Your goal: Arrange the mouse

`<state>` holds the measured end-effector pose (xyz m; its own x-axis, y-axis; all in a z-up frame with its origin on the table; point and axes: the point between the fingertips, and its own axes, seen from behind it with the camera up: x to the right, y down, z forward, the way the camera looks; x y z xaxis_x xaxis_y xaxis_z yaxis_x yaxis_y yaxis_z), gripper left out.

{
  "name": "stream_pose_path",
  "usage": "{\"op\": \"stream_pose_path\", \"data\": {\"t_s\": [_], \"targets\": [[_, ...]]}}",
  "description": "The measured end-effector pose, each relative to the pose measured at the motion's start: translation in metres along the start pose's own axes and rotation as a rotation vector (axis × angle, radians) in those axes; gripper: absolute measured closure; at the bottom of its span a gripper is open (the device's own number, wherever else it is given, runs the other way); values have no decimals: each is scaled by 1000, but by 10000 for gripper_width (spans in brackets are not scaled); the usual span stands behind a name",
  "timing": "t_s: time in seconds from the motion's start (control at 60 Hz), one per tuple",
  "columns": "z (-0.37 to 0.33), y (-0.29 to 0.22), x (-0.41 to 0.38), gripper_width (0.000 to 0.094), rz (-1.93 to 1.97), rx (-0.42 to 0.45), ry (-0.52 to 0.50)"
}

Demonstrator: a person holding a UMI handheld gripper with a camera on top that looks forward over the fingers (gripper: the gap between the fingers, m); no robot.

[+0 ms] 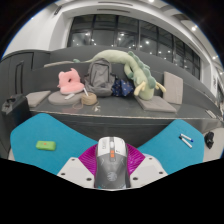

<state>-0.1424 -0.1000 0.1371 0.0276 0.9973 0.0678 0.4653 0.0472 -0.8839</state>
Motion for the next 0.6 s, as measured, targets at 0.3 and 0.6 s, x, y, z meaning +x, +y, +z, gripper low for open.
{"op": "stream_pose_path", "data": {"t_s": [0.3,0.6], "targets": [[65,105,113,550,49,-169,14],[83,143,119,365,50,-248,0]]}}
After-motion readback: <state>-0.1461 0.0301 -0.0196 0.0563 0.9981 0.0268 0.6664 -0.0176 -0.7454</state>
